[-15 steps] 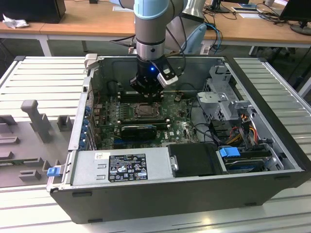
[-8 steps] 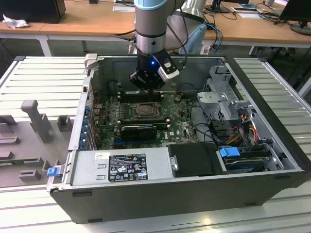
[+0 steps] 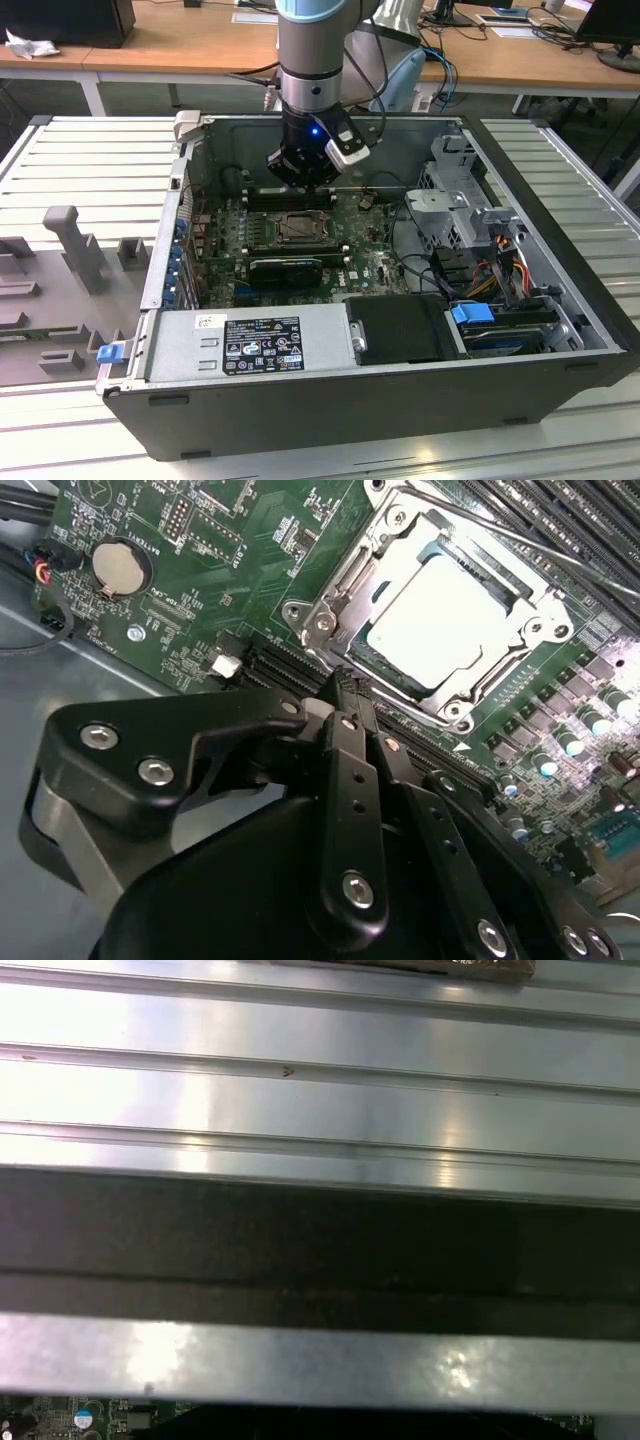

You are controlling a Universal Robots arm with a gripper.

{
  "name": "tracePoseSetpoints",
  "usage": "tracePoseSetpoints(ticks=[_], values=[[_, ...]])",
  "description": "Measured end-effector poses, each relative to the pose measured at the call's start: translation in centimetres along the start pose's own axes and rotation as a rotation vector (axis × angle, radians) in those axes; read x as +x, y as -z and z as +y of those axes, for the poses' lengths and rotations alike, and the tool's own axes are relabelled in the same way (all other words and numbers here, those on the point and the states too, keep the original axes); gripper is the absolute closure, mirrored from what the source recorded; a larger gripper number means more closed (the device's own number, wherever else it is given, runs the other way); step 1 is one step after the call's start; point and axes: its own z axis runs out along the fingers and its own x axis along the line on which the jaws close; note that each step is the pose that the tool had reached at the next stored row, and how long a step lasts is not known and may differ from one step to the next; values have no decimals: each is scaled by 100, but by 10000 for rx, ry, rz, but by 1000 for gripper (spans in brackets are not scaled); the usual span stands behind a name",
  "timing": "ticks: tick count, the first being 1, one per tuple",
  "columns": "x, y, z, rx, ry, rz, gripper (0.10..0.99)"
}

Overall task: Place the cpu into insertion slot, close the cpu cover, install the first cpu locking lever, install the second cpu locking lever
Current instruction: 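Install the first cpu locking lever, then install the second cpu locking lever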

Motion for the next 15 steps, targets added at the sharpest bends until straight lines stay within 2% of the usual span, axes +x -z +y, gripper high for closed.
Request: tracePoseSetpoints(ticks=[2, 5, 6, 8, 10, 13, 15], values=[[0, 1, -8, 1, 0, 0, 980], [4, 4, -79, 1, 0, 1, 980], [4, 17, -82, 4, -1, 3, 980], [0, 88, -80, 2, 0, 1, 980], [-8, 255, -74, 1, 0, 0, 980], [-10, 297, -77, 3, 1, 1, 980], [1, 299, -130, 4, 1, -5, 980]])
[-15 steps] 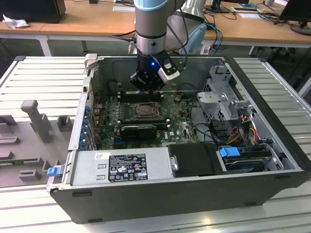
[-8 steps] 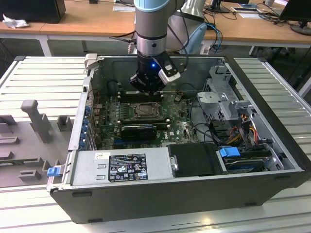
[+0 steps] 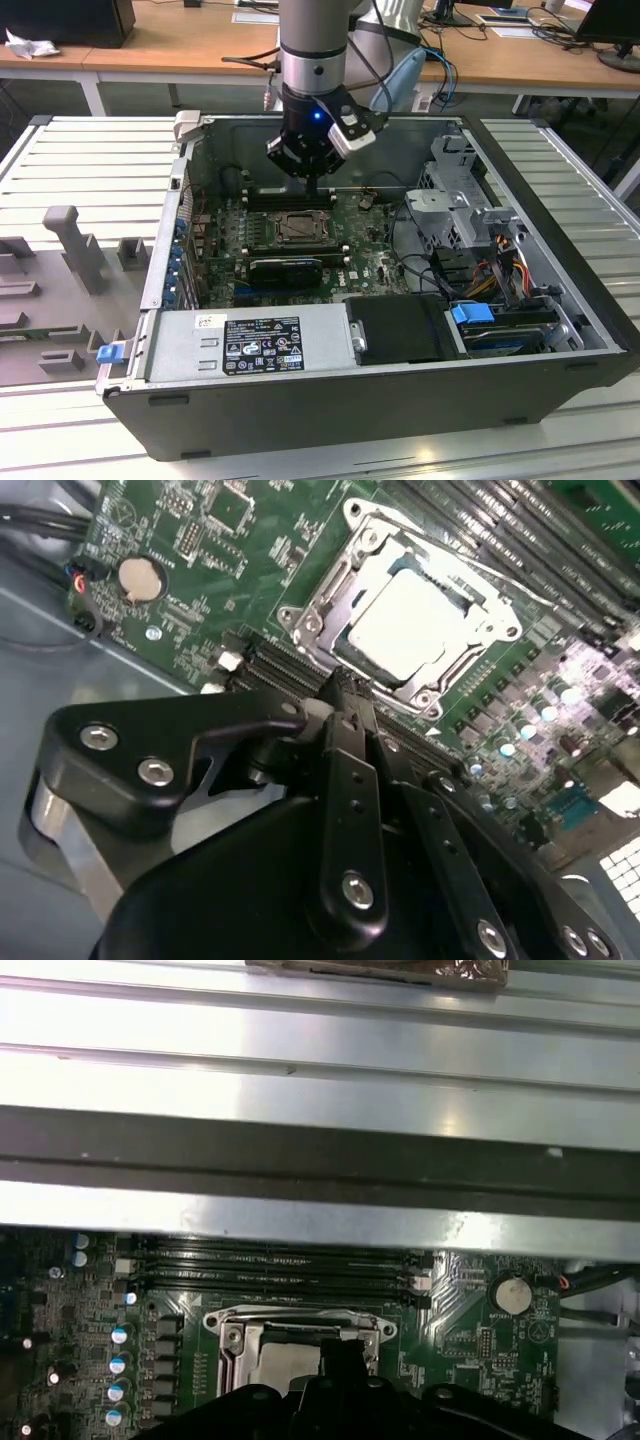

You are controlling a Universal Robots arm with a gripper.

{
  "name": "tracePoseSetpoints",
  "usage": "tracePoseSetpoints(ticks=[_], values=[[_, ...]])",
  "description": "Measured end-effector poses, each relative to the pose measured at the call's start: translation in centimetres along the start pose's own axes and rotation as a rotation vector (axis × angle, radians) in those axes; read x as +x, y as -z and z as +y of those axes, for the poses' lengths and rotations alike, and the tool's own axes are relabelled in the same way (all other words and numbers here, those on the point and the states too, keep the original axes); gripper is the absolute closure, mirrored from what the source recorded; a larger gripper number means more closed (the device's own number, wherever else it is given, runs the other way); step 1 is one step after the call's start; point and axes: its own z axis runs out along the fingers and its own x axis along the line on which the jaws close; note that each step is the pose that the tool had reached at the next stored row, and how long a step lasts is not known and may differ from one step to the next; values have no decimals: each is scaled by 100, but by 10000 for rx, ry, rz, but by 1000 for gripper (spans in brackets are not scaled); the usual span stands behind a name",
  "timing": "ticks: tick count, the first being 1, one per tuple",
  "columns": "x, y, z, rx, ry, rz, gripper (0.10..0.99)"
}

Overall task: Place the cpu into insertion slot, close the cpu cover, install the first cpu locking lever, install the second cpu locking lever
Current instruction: 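Install the second cpu locking lever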

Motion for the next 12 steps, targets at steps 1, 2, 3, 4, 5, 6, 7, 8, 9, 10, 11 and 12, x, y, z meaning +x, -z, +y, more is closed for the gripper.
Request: tracePoseSetpoints(ticks=[1, 2, 3, 4, 5, 6, 7, 8, 9, 10, 11, 12], values=[[4, -1, -21, 0, -1, 1, 980], [6, -3, -40, -1, 0, 0, 980], [9, -4, -76, 0, 0, 0, 980], [10, -3, -95, 0, 1, 1, 980], [11, -2, -111, 1, 0, 0, 980], [14, 0, -163, 1, 0, 0, 980], [15, 0, -188, 0, 0, 0, 980], [16, 12, -195, 3, -1, 1, 980], [14, 44, -194, 1, -1, 1, 980], [12, 78, -193, 2, -1, 1, 980], [10, 122, -193, 1, -1, 1, 980], [12, 125, -208, -3, 1, -2, 980]])
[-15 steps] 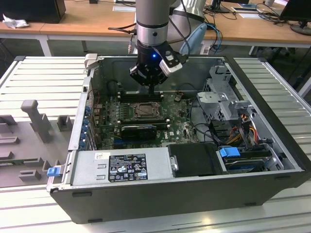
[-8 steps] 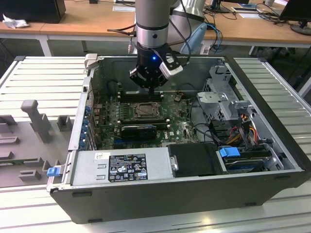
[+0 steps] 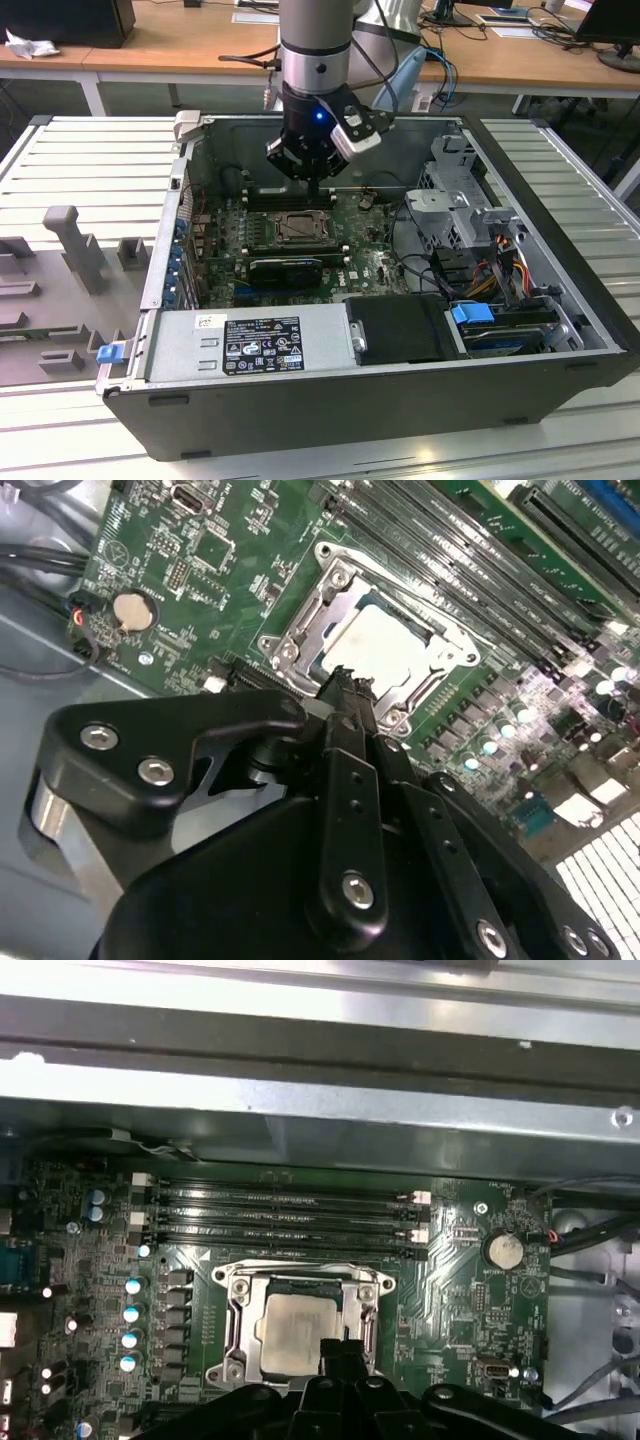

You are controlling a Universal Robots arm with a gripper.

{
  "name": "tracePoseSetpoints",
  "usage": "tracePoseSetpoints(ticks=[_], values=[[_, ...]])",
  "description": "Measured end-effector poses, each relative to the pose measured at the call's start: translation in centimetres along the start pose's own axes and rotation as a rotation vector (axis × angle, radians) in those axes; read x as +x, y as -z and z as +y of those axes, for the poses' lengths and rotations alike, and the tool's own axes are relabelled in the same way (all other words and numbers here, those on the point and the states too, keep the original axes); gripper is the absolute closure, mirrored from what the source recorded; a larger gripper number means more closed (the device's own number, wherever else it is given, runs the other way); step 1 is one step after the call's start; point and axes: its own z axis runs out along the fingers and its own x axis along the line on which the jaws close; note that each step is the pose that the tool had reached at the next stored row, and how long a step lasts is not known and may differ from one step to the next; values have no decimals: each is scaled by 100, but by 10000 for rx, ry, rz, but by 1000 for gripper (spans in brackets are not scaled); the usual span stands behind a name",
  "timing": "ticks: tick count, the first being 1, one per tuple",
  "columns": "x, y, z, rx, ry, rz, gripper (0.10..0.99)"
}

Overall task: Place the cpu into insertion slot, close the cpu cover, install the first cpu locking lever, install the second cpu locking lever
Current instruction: 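Install the second cpu locking lever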

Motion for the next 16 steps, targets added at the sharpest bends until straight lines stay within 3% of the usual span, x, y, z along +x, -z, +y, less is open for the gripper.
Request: tracePoseSetpoints(ticks=[3, 16], values=[[9, 2, -56, 3, -1, 2, 980], [15, 0, -141, 9, -2, 2, 980]])
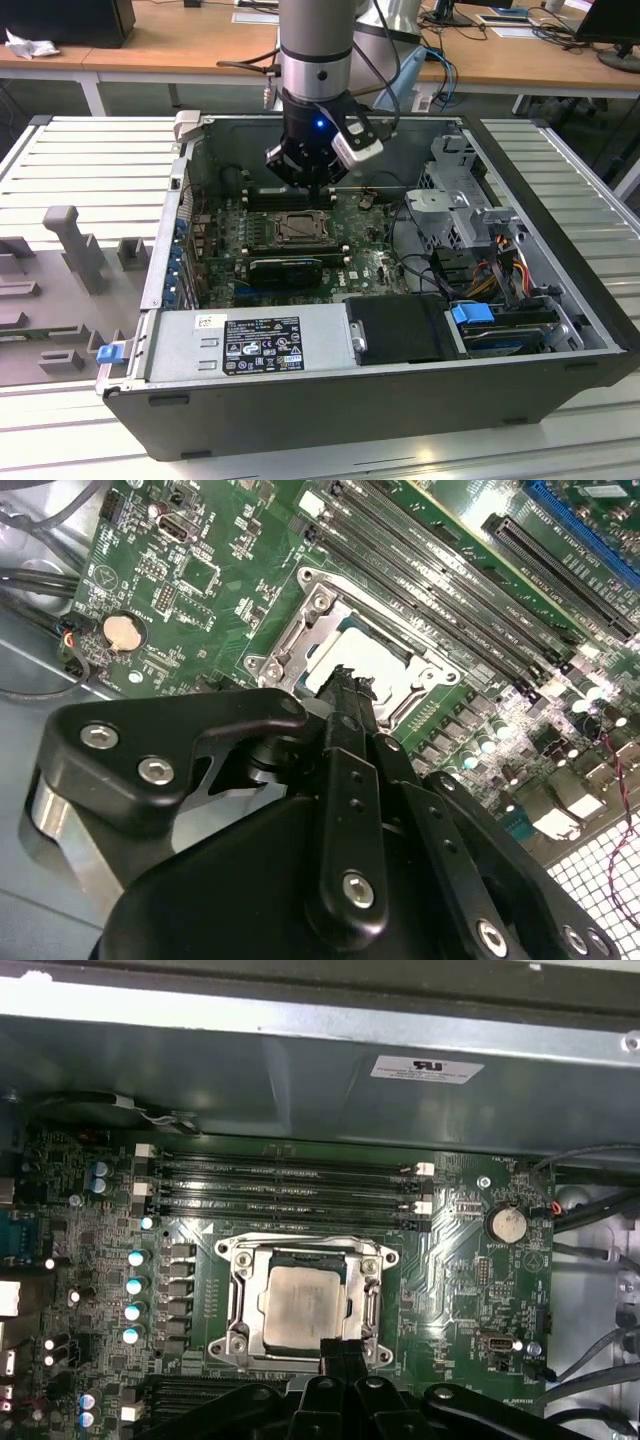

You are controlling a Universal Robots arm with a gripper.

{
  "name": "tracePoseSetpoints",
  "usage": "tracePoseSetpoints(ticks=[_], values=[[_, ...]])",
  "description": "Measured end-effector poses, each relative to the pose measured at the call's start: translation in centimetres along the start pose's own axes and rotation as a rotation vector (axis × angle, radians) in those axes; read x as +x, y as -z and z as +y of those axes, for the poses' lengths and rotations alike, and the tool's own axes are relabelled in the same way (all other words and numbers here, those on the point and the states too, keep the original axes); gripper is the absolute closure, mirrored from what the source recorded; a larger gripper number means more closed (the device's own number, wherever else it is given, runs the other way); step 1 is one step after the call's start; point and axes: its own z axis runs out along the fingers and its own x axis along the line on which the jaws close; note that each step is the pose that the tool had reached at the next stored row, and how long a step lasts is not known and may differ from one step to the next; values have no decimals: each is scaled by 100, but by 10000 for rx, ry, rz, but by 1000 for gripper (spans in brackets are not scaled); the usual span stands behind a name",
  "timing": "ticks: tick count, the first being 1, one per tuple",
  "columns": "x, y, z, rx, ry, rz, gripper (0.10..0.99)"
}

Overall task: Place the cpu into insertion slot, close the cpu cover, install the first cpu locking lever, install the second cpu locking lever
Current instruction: 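Install the second cpu locking lever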

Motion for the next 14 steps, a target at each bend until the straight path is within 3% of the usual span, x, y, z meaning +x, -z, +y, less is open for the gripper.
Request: tracePoseSetpoints(ticks=[10, 12, 14], values=[[20, 2, -77, -36, -3, 13, 980], [19, 2, -82, -163, -15, 159, 980], [18, 3, -88, -211, -19, 198, 980]])
